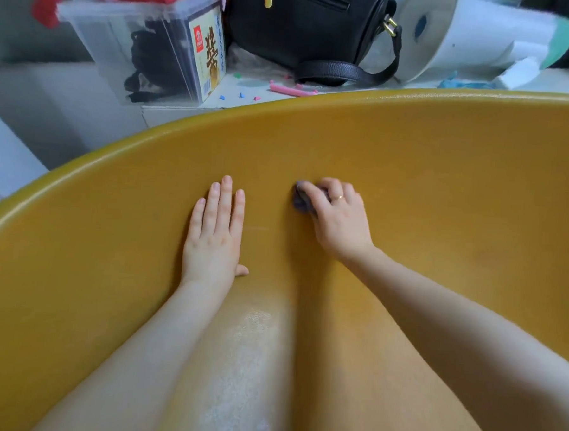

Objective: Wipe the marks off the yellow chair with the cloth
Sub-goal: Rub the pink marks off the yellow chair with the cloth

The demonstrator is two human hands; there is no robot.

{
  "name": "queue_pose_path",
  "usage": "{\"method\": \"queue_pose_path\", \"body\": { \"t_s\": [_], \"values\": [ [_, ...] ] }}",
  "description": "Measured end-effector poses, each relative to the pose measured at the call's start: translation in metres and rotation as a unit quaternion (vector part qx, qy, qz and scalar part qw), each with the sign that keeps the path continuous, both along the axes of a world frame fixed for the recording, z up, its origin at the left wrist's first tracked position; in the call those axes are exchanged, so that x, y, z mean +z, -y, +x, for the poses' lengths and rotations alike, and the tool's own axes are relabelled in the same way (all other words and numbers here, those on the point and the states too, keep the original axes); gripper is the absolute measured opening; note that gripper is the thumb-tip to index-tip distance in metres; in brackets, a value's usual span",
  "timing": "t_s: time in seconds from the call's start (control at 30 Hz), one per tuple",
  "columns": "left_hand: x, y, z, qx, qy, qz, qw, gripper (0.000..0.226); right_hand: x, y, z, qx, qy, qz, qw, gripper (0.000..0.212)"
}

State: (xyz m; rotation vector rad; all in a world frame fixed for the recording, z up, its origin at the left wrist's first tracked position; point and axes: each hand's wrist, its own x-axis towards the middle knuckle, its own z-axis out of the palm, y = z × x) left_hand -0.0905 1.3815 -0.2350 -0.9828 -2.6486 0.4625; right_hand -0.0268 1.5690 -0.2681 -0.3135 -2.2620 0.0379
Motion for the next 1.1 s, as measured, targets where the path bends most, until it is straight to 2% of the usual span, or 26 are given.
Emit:
{"method": "queue_pose_path", "body": {
  "t_s": [0.1, 0.2, 0.27, 0.37, 0.47, 0.53, 0.6, 0.67, 0.8, 0.9, 0.97, 1.1],
  "values": [
    [0.003, 0.007, -0.008, 0.008, -0.013, 0.01, 1.0, 0.137, 0.043, -0.011, -0.03, -0.062, -0.095, -0.029, 0.993, 0.039],
    [-0.001, 0.006, -0.012, 0.003, -0.017, 0.013, 1.0, 0.141, 0.037, -0.007, -0.043, -0.071, -0.128, -0.04, 0.988, 0.038],
    [-0.005, 0.005, -0.014, 0.004, -0.034, 0.015, 0.999, 0.146, -0.003, 0.013, -0.034, -0.007, -0.087, -0.013, 0.996, 0.036],
    [-0.004, 0.005, -0.015, 0.011, -0.057, 0.02, 0.998, 0.151, -0.069, 0.052, 0.009, 0.143, 0.067, 0.025, 0.987, 0.032],
    [-0.009, 0.004, -0.016, -0.002, -0.022, 0.016, 1.0, 0.143, -0.094, 0.065, 0.032, 0.172, 0.121, 0.005, 0.978, 0.03],
    [-0.009, 0.003, -0.017, -0.004, -0.013, 0.015, 1.0, 0.138, -0.085, 0.055, 0.024, 0.167, 0.137, 0.049, 0.975, 0.033],
    [-0.009, 0.003, -0.017, -0.008, -0.005, 0.022, 1.0, 0.137, -0.058, 0.041, 0.006, 0.126, 0.103, 0.056, 0.985, 0.036],
    [-0.009, 0.004, -0.018, -0.016, -0.027, 0.029, 0.999, 0.138, -0.02, 0.026, -0.016, 0.061, 0.027, 0.036, 0.997, 0.035],
    [-0.012, 0.003, -0.018, -0.011, 0.002, 0.021, 1.0, 0.134, 0.056, 0.008, -0.057, -0.035, -0.109, -0.004, 0.993, 0.034],
    [-0.015, 0.004, -0.018, -0.011, -0.018, 0.02, 1.0, 0.138, 0.057, 0.015, -0.07, -0.042, -0.152, -0.028, 0.987, 0.031],
    [-0.013, 0.005, -0.015, -0.008, -0.046, 0.019, 0.999, 0.145, 0.027, 0.026, -0.066, -0.003, -0.135, -0.004, 0.991, 0.032],
    [-0.006, 0.007, -0.012, 0.012, -0.062, 0.036, 0.997, 0.148, -0.055, 0.054, -0.022, 0.126, 0.019, 0.047, 0.991, 0.034]
  ]
}}
